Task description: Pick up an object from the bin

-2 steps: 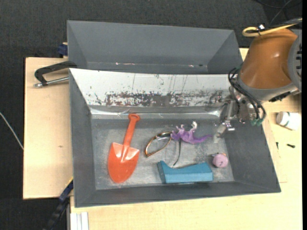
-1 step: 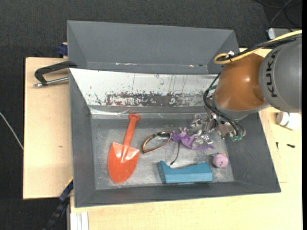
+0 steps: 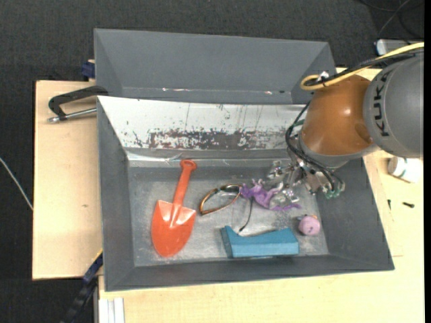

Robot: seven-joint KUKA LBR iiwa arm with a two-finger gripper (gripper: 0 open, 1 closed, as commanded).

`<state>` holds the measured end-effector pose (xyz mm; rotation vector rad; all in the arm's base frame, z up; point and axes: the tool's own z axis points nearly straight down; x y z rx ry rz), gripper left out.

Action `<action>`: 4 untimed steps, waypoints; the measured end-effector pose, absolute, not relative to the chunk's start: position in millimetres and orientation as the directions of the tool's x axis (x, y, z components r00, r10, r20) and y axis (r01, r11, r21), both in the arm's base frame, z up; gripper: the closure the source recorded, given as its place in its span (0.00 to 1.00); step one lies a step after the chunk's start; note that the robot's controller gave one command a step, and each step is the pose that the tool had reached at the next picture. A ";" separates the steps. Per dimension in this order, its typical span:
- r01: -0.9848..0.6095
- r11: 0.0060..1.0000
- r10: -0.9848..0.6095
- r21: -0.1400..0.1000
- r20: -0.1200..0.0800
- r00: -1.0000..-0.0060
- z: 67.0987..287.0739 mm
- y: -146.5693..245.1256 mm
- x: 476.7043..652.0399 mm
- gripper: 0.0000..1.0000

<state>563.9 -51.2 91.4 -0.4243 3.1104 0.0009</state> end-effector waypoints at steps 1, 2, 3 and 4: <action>-0.258 0.966 -0.258 -0.001 -0.004 -0.966 185.6 -48.2 557.0 1.00; -0.258 0.966 -0.258 -0.001 -0.005 -0.966 185.8 -48.2 557.1 0.00; -0.258 0.966 -0.258 -0.001 -0.005 -0.966 185.8 -48.2 557.2 0.00; -0.402 0.915 -0.402 -0.006 -0.011 -0.915 161.9 -43.2 559.6 0.00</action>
Offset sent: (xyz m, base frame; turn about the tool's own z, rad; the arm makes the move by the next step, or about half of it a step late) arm 0.0000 0.0000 0.0000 0.0000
